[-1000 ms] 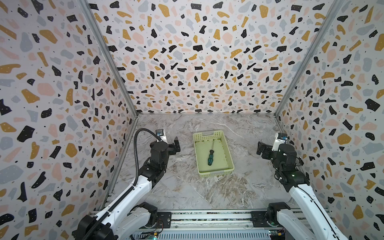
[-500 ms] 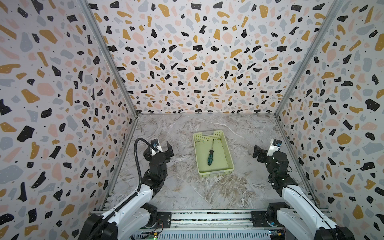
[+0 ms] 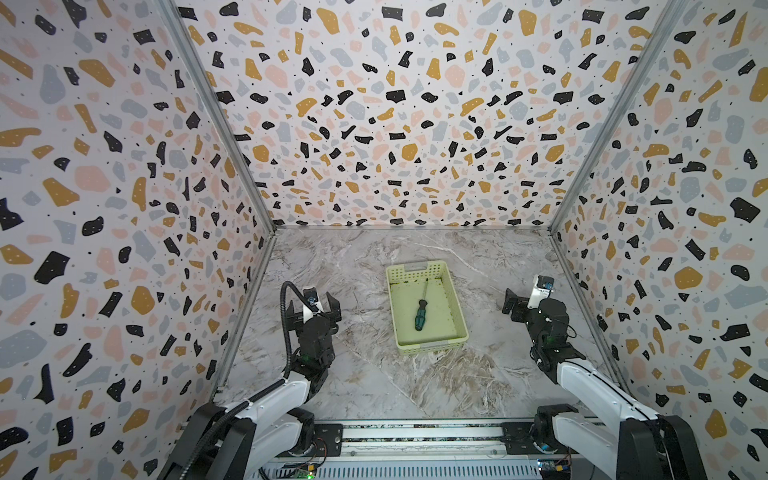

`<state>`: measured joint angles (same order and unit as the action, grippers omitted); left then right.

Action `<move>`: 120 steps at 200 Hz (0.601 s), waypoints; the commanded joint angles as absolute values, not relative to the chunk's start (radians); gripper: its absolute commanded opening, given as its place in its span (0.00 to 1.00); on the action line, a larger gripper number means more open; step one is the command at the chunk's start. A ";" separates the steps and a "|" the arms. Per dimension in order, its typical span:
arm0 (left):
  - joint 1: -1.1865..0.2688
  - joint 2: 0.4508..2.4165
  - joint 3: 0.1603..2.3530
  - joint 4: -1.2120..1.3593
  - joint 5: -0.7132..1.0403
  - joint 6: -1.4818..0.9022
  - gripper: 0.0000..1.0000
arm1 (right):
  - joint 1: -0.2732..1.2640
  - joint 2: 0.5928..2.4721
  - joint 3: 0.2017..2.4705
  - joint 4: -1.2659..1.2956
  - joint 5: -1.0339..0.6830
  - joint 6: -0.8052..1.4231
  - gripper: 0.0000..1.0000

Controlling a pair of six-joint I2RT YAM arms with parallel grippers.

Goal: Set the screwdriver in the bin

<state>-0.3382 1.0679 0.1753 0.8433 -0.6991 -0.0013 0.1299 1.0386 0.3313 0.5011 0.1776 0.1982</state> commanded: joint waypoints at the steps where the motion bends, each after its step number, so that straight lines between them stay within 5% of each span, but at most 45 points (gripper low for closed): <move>1: -0.310 1.095 0.128 1.018 -0.715 0.033 1.00 | 0.141 1.062 0.323 0.587 0.203 0.161 0.99; 37: -0.251 1.179 0.142 1.031 -0.561 0.067 0.91 | 0.159 1.130 0.304 0.694 0.287 0.113 0.99; 47: -0.241 1.213 0.155 1.052 -0.541 0.073 1.00 | 0.168 1.159 0.286 0.757 0.311 0.094 0.99; 120: -0.161 1.365 0.224 1.079 -0.425 0.012 1.00 | 0.225 1.380 0.242 1.118 0.438 -0.051 0.99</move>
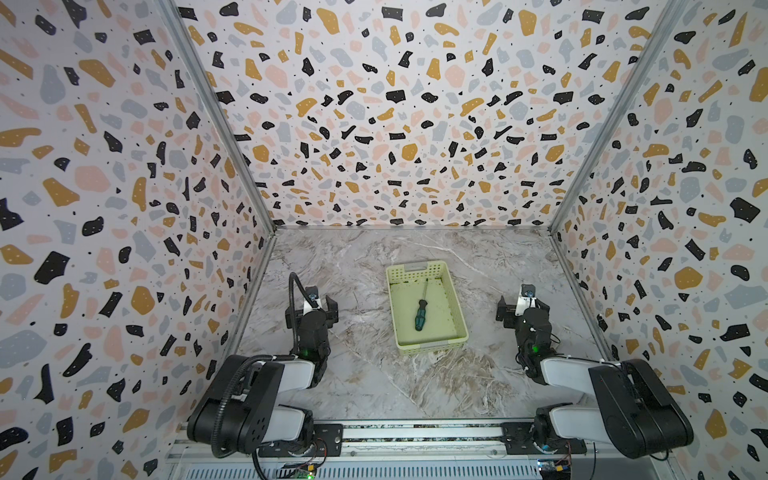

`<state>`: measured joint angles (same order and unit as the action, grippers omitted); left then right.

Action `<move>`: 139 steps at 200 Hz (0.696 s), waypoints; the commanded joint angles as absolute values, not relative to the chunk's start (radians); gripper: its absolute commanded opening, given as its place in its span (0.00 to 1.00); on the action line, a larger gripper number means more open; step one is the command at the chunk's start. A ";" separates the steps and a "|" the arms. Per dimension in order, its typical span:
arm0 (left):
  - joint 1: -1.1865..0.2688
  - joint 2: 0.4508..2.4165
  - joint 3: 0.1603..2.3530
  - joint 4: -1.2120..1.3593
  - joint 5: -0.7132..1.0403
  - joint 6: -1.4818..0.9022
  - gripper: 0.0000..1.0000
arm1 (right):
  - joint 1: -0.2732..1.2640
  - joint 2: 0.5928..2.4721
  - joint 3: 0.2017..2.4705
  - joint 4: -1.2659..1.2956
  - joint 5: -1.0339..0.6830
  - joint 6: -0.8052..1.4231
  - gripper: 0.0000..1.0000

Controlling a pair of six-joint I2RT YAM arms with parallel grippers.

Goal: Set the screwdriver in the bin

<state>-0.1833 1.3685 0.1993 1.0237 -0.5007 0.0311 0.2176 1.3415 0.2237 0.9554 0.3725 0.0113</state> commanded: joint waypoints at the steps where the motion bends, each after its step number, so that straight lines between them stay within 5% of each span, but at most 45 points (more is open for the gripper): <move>1: -0.159 1.365 0.224 1.080 -0.423 0.012 1.00 | 0.225 1.385 0.242 1.121 0.438 -0.049 0.99; 139: -0.081 1.403 0.178 1.183 -0.286 -0.021 1.00 | 0.120 1.489 0.190 1.282 0.211 0.001 0.99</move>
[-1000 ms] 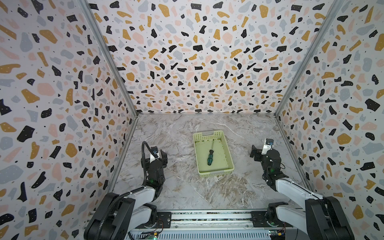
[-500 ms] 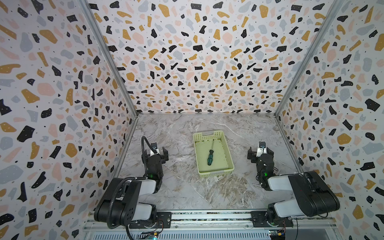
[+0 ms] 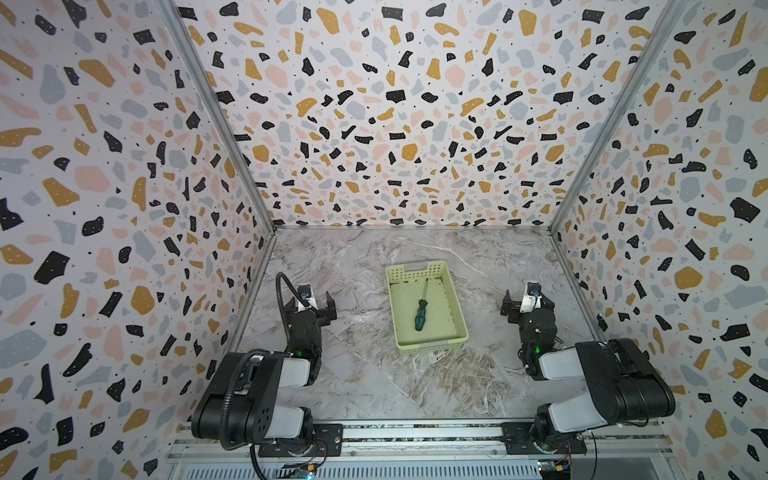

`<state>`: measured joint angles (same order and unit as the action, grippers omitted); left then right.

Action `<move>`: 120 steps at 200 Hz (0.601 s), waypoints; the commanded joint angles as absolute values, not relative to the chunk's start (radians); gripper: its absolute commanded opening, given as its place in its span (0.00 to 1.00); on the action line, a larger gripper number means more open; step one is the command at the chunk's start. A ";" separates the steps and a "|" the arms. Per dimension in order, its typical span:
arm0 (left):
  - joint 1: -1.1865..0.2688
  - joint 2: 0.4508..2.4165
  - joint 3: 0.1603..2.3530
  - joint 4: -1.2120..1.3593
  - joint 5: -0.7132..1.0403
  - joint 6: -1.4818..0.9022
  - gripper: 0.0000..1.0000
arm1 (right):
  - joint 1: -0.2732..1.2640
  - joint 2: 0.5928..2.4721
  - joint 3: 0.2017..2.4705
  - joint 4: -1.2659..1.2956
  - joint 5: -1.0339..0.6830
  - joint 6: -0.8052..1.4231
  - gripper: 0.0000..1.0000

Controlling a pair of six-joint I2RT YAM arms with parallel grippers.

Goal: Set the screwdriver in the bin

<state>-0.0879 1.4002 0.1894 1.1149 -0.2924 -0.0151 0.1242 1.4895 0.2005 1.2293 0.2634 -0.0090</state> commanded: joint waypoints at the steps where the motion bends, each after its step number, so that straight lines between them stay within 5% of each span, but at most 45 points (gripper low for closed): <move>1: -0.081 1.402 0.178 1.183 -0.286 -0.020 1.00 | 0.120 1.489 0.189 1.282 0.210 0.001 0.99; 120: -0.082 1.398 0.169 1.194 -0.316 -0.031 0.99 | 0.102 1.492 0.194 1.277 0.184 0.012 0.99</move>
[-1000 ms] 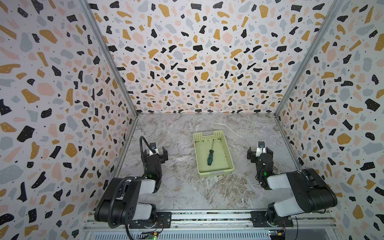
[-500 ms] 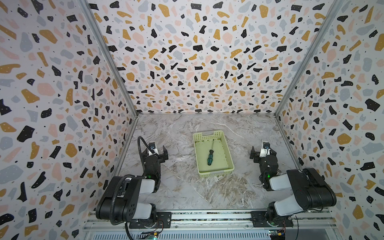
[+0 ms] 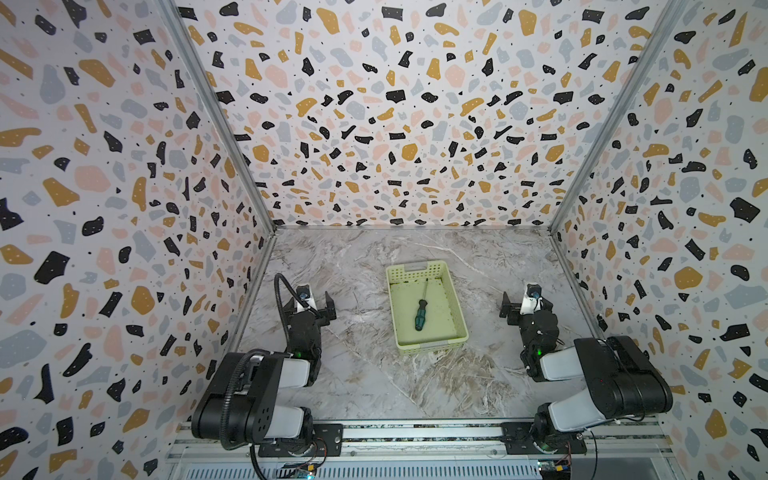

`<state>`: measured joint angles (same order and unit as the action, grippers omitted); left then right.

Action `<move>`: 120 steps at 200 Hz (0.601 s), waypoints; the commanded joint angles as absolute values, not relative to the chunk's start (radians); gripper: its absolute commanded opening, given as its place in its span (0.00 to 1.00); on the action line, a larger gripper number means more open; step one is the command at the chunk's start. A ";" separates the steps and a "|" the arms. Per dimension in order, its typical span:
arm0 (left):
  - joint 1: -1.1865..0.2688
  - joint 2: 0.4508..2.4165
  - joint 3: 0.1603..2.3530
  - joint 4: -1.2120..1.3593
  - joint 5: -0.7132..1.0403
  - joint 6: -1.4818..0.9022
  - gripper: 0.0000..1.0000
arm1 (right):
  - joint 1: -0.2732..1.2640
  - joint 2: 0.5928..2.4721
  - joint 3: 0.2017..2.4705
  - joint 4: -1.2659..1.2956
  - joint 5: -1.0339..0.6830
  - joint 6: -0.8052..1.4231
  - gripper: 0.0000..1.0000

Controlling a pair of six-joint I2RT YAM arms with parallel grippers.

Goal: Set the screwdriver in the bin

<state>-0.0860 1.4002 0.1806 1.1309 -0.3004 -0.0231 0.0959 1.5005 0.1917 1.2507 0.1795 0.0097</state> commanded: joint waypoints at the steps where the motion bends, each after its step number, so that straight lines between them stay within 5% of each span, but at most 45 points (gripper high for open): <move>1: -0.082 1.398 0.169 1.194 -0.316 -0.031 0.99 | 0.102 1.492 0.195 1.276 0.184 0.011 0.99; 120: -0.082 1.401 0.173 1.188 -0.316 -0.032 1.00 | 0.102 1.496 0.197 1.276 0.185 0.012 0.99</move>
